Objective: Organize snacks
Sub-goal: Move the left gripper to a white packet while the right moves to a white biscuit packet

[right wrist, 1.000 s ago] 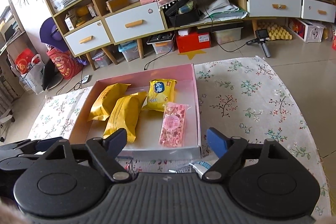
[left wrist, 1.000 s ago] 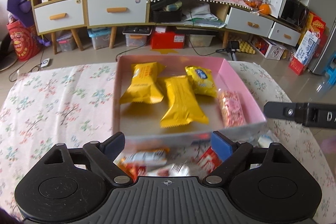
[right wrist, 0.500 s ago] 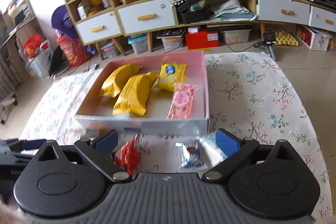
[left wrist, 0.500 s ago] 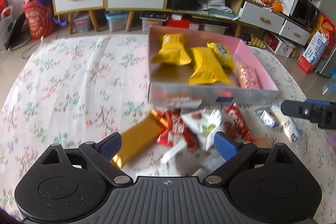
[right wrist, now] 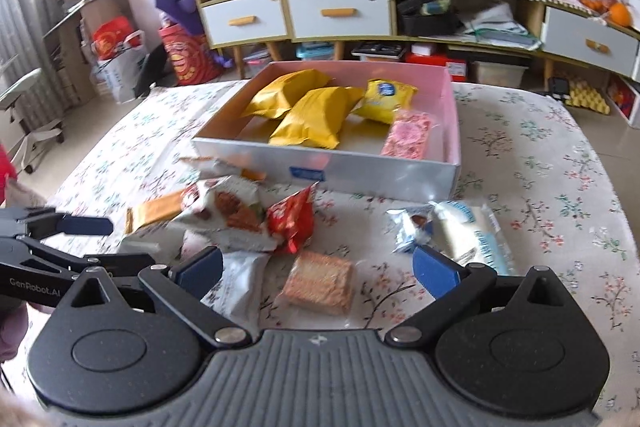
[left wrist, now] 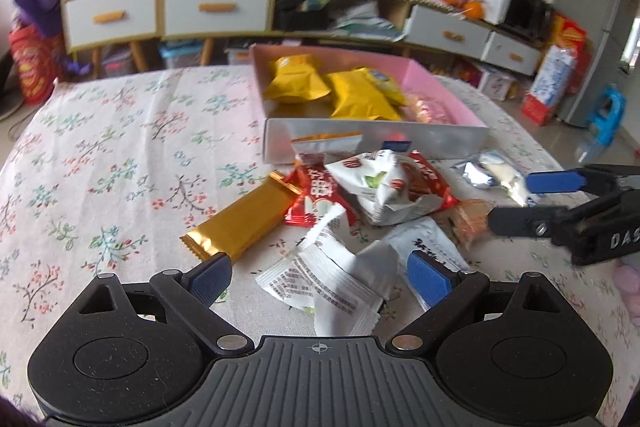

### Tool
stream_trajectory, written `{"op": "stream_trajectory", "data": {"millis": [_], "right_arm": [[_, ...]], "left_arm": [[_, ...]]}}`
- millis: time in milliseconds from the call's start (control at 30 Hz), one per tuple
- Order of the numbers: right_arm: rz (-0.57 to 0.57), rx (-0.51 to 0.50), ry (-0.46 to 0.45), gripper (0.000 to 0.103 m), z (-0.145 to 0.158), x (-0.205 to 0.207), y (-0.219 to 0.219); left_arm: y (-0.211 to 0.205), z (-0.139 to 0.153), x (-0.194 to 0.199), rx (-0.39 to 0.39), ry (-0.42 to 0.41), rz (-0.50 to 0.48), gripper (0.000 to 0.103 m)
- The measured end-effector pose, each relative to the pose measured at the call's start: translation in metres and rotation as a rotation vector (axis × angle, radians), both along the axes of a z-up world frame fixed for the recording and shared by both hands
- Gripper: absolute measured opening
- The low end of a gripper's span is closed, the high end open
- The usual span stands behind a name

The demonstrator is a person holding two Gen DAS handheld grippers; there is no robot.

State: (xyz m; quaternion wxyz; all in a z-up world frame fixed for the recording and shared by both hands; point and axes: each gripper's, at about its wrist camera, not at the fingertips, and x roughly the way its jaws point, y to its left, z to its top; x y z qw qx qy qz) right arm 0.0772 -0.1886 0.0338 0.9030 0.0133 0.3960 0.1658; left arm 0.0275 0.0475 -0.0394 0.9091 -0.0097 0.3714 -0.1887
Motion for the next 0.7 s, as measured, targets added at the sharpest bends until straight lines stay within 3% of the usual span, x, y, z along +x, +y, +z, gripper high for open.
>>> {"op": "stream_trajectory", "data": {"millis": [333,533,700], "right_arm": [[0.217,-0.021,-0.092,0.093,-0.011,-0.032,0.029],[0.309,-0.032,-0.104,0.076,-0.016,-0.04,0.042],[0.329,-0.055,-0.097,0.071,-0.02,-0.037,0.047]], "left_arm": [[0.001,-0.015,-0.01,-0.016,-0.094,-0.108,0.09],[0.001,-0.021,-0.006,-0.025,-0.09,-0.128,0.076],[0.001,-0.026,-0.004,-0.017,-0.083,-0.133,0.067]]}}
